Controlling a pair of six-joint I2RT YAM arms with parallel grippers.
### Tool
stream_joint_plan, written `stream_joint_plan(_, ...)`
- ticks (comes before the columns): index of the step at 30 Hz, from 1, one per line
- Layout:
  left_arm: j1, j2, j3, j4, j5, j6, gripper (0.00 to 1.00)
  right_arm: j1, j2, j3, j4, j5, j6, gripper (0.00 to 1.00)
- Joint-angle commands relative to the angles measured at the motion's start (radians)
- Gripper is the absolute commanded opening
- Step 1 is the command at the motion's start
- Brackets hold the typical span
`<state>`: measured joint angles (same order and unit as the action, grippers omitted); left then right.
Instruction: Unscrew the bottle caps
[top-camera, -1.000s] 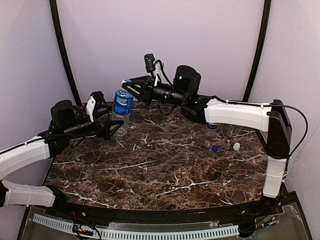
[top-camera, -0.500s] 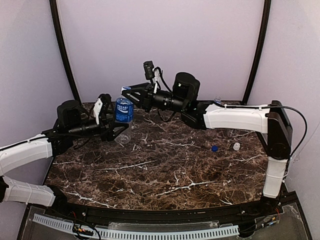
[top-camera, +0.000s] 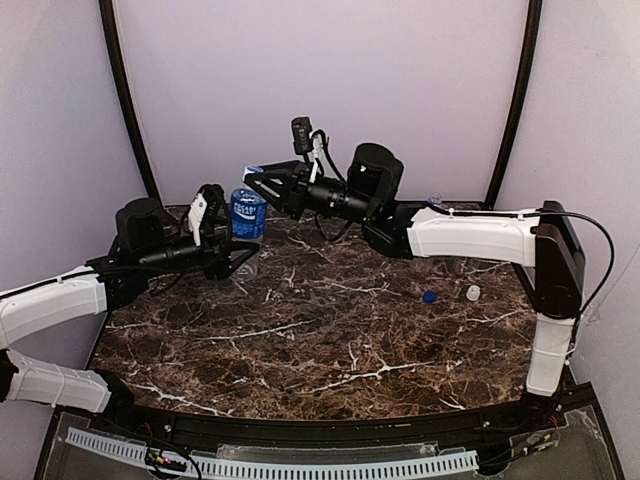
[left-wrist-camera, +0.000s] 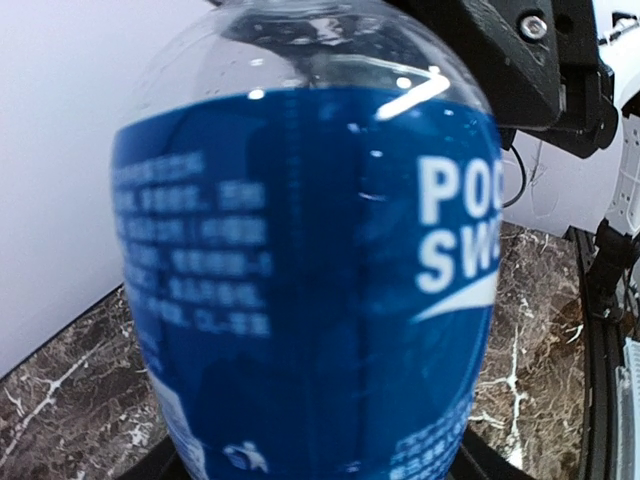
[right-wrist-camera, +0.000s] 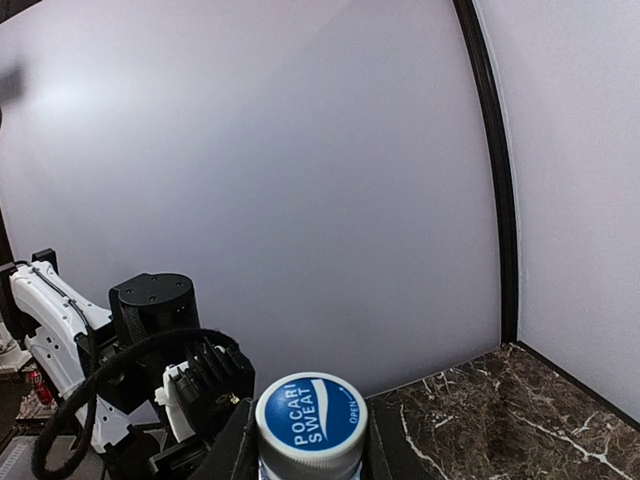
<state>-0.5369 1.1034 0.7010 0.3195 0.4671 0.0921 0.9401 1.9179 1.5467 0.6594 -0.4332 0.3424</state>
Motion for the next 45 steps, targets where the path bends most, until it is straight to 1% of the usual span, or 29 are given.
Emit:
stream_joint_plan(1,-0.005,-0.003,0.026,0.019,-0.013,0.013,0.63,0.006,-0.037,-0.01,0.049,-0.002,0.016,0.0)
stream_joint_plan(2,-0.005,-0.003,0.026,0.019,-0.019,0.014,0.59,0.006,-0.037,-0.012,0.049,-0.002,0.017,0.0)
stream_joint_plan(3,-0.005,-0.004,0.026,0.018,-0.035,0.018,0.58,0.006,-0.039,-0.013,0.045,-0.002,0.016,0.0)
stream_joint_plan(4,-0.005,-0.005,0.027,0.015,-0.045,0.022,0.56,0.005,-0.043,-0.011,0.034,-0.001,0.011,0.06)
stream_joint_plan(5,-0.005,-0.008,0.027,0.013,-0.066,0.036,0.55,0.005,-0.047,-0.004,0.003,-0.004,-0.005,0.2)
stream_joint_plan(6,-0.005,-0.01,0.026,0.009,-0.096,0.058,0.53,0.003,-0.053,0.006,-0.031,-0.007,-0.024,0.32)
stream_joint_plan(9,-0.006,-0.021,0.023,-0.006,-0.177,0.135,0.51,-0.003,-0.093,0.041,-0.172,-0.014,-0.073,0.51)
stream_joint_plan(11,-0.005,-0.031,0.018,-0.024,-0.234,0.248,0.51,-0.007,-0.135,0.053,-0.277,-0.008,-0.1,0.61)
stream_joint_plan(12,-0.006,-0.036,0.015,-0.032,-0.271,0.333,0.5,-0.008,-0.162,0.062,-0.342,0.0,-0.113,0.64)
stream_joint_plan(13,-0.006,-0.039,0.012,-0.035,-0.29,0.381,0.5,-0.01,-0.183,0.073,-0.407,0.014,-0.125,0.66)
stream_joint_plan(14,-0.008,-0.044,0.011,-0.032,-0.334,0.472,0.5,-0.01,-0.205,0.086,-0.482,0.026,-0.134,0.68)
stream_joint_plan(15,-0.009,-0.045,0.007,-0.028,-0.354,0.522,0.5,-0.011,-0.22,0.104,-0.556,0.049,-0.134,0.68)
stream_joint_plan(16,-0.013,-0.045,0.005,-0.011,-0.396,0.616,0.5,-0.012,-0.228,0.123,-0.625,0.077,-0.124,0.7)
stream_joint_plan(18,-0.019,-0.037,0.006,0.012,-0.464,0.729,0.49,-0.013,-0.229,0.172,-0.773,0.135,-0.094,0.71)
stream_joint_plan(19,-0.02,-0.033,0.013,0.017,-0.488,0.758,0.48,-0.012,-0.224,0.192,-0.825,0.164,-0.075,0.72)
stream_joint_plan(22,-0.029,-0.009,0.033,0.021,-0.577,0.853,0.47,-0.012,-0.206,0.206,-0.887,0.211,-0.025,0.76)
stream_joint_plan(24,-0.038,0.005,0.042,0.026,-0.617,0.905,0.47,-0.011,-0.183,0.224,-0.904,0.207,0.001,0.81)
stream_joint_plan(26,-0.052,0.016,0.044,0.034,-0.639,0.954,0.47,-0.008,-0.145,0.284,-0.942,0.2,0.02,0.82)
stream_joint_plan(30,-0.073,0.027,0.045,0.04,-0.655,1.016,0.47,-0.006,-0.057,0.406,-1.06,0.17,0.034,0.78)
stream_joint_plan(35,-0.076,0.031,0.04,0.045,-0.648,1.02,0.48,-0.007,-0.015,0.429,-1.083,0.135,0.036,0.72)
stream_joint_plan(38,-0.077,0.028,0.04,0.044,-0.644,1.011,0.48,-0.009,-0.011,0.424,-1.085,0.154,0.035,0.7)
stream_joint_plan(39,-0.077,0.027,0.04,0.044,-0.642,1.008,0.48,-0.011,-0.012,0.42,-1.084,0.155,0.035,0.68)
stream_joint_plan(45,-0.078,0.024,0.036,0.043,-0.633,0.997,0.48,-0.015,-0.019,0.401,-1.072,0.139,0.038,0.48)
